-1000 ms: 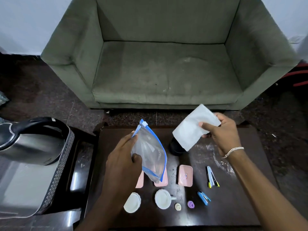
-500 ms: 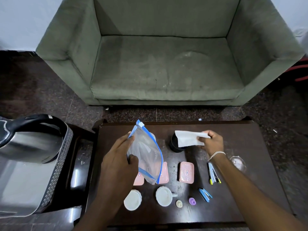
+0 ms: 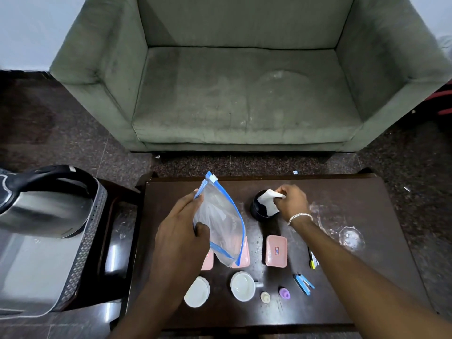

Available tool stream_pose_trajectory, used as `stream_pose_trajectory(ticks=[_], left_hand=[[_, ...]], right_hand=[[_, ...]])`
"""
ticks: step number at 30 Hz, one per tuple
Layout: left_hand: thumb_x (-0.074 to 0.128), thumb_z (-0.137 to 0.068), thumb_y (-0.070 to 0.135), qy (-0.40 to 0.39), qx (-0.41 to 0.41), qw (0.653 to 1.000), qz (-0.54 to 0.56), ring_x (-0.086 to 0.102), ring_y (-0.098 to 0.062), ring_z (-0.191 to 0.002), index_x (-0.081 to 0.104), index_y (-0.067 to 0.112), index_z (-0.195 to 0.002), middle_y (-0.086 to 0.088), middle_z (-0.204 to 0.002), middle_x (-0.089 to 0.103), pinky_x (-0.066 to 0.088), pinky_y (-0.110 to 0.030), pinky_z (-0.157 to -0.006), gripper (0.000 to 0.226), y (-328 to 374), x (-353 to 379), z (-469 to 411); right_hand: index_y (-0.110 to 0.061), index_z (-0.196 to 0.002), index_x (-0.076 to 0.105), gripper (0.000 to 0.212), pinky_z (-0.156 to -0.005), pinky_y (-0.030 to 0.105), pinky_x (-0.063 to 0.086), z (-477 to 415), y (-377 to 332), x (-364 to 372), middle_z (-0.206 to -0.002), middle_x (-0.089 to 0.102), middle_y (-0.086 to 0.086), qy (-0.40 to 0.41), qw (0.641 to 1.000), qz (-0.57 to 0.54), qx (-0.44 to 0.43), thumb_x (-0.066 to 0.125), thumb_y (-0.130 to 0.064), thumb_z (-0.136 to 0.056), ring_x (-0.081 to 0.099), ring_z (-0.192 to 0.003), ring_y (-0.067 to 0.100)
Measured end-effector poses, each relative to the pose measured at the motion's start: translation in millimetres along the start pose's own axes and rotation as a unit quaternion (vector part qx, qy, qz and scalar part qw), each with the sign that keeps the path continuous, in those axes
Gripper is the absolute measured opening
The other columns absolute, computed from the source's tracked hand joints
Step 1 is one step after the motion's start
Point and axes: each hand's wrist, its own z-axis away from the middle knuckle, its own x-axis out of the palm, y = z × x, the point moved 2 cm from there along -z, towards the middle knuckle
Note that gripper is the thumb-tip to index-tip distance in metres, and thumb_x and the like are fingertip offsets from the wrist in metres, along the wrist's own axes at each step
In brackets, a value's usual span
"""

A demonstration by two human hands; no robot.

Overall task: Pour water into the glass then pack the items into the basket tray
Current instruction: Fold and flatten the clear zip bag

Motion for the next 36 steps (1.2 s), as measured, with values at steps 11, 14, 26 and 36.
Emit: stream_pose_trajectory(ticks=[11, 14, 26, 36], left_hand=[[0.064, -0.084, 0.000, -0.018, -0.022, 1.000, 0.003, 0.065, -0.016, -0.109, 0.064, 0.014, -0.135, 0.014, -0.138, 0.057, 0.049, -0.029, -0.098, 0.053, -1.8, 2.2, 1.5], [0.064, -0.085, 0.002, -0.012, -0.038, 0.999, 0.032, 0.065, -0.016, -0.089, 0.063, 0.015, -0.131, 0.020, -0.126, 0.053, 0.053, -0.036, -0.087, 0.047, 3.5, 1.9, 2.0], [0.076, -0.086, 0.015, 0.048, -0.012, 0.994, 0.093, 0.063, -0.001, -0.088, 0.067, 0.017, -0.124, 0.014, -0.114, 0.058, 0.045, -0.007, -0.079, 0.039, 29.0, -14.9, -1.8], [0.081, -0.061, 0.077, -0.135, -0.040, 0.902, 0.407, 0.051, -0.008, -0.139, 0.032, 0.033, -0.155, 0.001, -0.149, 0.058, 0.040, -0.034, -0.113, 0.115, -25.6, -32.5, -14.3]], right_hand=[[-0.022, -0.130, 0.054, 0.058, -0.096, 0.043, 0.044, 15.6, -7.4, -1.8, -0.124, 0.043, 0.012, 0.025, 0.999, -0.025, -0.001, 0.078, -0.017, -0.077, 0.048, -0.114, 0.037], [-0.024, -0.136, 0.050, 0.055, -0.092, 0.035, 0.050, 67.6, -30.6, -33.7, -0.121, 0.048, 0.007, 0.128, 0.963, -0.214, -0.104, 0.074, -0.035, -0.087, 0.053, -0.107, 0.023], [-0.021, -0.089, 0.062, 0.017, -0.079, 0.031, 0.050, 188.2, -105.6, -66.6, -0.112, 0.058, -0.008, 0.022, 0.952, -0.026, -0.305, 0.078, -0.022, -0.082, 0.061, -0.098, 0.019], [-0.007, -0.085, 0.048, 0.027, -0.058, 0.013, 0.047, 160.0, -138.5, -158.6, -0.076, 0.075, -0.003, -0.125, 0.883, -0.342, -0.297, 0.060, 0.017, -0.089, 0.067, -0.061, 0.004]])
